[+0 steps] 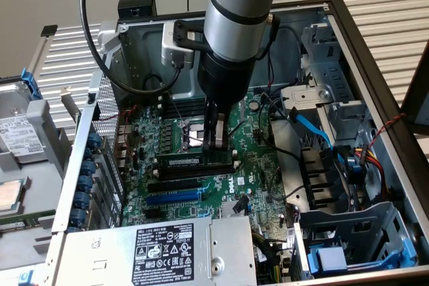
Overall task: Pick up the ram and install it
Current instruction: 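Insert the ram into the slot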
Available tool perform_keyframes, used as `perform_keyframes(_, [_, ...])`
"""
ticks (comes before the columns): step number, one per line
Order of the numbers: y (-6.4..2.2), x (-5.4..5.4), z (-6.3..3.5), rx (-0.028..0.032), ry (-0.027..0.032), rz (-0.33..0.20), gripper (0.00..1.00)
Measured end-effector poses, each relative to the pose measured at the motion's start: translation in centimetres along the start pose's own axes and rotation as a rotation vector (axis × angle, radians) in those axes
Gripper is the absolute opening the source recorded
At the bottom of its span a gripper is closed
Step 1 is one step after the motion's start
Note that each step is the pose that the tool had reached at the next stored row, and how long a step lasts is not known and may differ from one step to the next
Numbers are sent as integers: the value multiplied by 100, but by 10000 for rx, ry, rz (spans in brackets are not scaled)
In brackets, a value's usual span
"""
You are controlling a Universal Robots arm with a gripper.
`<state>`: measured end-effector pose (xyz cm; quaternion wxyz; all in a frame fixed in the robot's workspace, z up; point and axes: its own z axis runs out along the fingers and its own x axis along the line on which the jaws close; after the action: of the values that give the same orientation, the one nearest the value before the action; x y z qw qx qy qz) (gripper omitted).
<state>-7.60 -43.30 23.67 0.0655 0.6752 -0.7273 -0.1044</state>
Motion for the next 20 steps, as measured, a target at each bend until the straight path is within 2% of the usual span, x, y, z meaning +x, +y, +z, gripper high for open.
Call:
perform_keyframes(14, [-4, 0, -1, -7, 88, -198, 12])
perform_keyframes(20, [-5, -4, 2, -8, 96, -238, 12])
